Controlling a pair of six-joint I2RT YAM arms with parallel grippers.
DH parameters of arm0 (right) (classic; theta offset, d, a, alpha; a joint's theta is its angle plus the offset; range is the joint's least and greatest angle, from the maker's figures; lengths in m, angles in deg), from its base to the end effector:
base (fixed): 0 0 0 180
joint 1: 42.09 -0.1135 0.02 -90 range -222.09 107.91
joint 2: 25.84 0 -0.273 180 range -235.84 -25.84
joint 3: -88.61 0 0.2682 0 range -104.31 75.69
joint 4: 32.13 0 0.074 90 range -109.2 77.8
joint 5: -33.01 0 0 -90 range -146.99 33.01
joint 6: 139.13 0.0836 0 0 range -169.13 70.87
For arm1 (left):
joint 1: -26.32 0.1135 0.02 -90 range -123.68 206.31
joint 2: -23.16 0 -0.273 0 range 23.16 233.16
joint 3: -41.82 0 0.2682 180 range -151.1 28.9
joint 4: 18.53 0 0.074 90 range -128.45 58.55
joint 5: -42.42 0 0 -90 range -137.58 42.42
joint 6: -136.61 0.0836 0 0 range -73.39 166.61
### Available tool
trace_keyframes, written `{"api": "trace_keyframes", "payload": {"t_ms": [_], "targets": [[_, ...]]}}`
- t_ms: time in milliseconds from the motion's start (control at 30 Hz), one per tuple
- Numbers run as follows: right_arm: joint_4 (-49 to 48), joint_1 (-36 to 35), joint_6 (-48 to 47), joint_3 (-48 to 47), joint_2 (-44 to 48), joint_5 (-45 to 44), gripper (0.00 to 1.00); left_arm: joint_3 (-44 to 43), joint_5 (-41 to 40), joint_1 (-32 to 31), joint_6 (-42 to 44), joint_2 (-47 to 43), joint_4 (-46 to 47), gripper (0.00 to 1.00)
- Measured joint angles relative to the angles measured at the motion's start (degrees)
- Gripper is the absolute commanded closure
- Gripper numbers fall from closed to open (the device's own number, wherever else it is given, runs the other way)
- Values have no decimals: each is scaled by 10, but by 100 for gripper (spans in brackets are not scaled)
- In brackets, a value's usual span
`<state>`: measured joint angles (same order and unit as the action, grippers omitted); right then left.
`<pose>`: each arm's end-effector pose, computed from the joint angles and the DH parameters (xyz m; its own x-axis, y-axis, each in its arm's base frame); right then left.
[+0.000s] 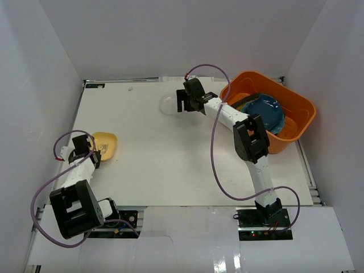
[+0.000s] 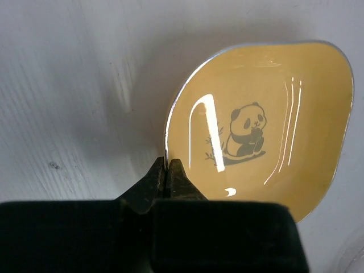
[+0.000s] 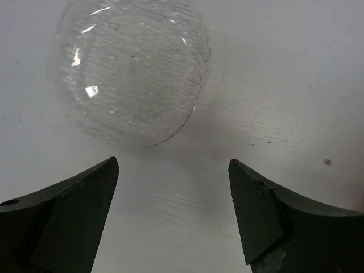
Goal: Place the plates into the plastic bin on the countertop
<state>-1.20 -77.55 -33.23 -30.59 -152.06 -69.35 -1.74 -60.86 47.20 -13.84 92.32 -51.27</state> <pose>0.4749 0.3162 0.2052 -0.5993 -0.0983 -0.7944 -0.2756 0.9571 0.0894 0.2233 0.1057 0.1205 0.0075 -0.9033 -0.4290 -0.9185 0.1634 -0.3602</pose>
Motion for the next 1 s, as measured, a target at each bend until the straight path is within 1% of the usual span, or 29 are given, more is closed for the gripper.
{"api": "trace_keyframes", "payload": {"t_ms": [100, 200, 233, 400, 433, 500, 533, 600, 633, 700, 733, 900, 1000], "targets": [[9, 21, 38, -41, -50, 1, 16, 3, 13, 1, 19, -13, 6, 100], [19, 37, 78, -73, -85, 11, 23, 7, 40, 1, 42, -30, 13, 100], [20, 43, 92, -85, -96, 15, 27, 9, 54, 1, 51, -39, 16, 100], [10, 59, 154, -104, -124, 40, 37, 12, 153, 0, 90, -104, 42, 100], [5, 59, 166, -104, -129, 48, 42, 11, 173, -2, 98, -117, 50, 100], [-10, 58, 185, -102, -137, 63, 47, 11, 205, -14, 109, -132, 61, 100], [-15, 57, 197, -101, -141, 70, 53, 10, 223, -23, 115, -134, 66, 100], [-34, 57, 214, -101, -146, 81, 57, 10, 255, -41, 123, -133, 72, 100], [-41, 57, 223, -100, -149, 87, 72, 10, 272, -52, 128, -132, 74, 100], [-56, 56, 236, -94, -153, 98, 90, 8, 296, -70, 138, -131, 74, 100], [-63, 55, 248, -90, -155, 103, 92, 6, 306, -78, 143, -131, 74, 100], [-124, 48, 271, -54, -148, 114, 92, -26, 340, -115, 163, -124, 74, 100], [-120, 39, 256, -23, -114, 106, 92, -53, 354, -132, 170, -120, 78, 100]]}}
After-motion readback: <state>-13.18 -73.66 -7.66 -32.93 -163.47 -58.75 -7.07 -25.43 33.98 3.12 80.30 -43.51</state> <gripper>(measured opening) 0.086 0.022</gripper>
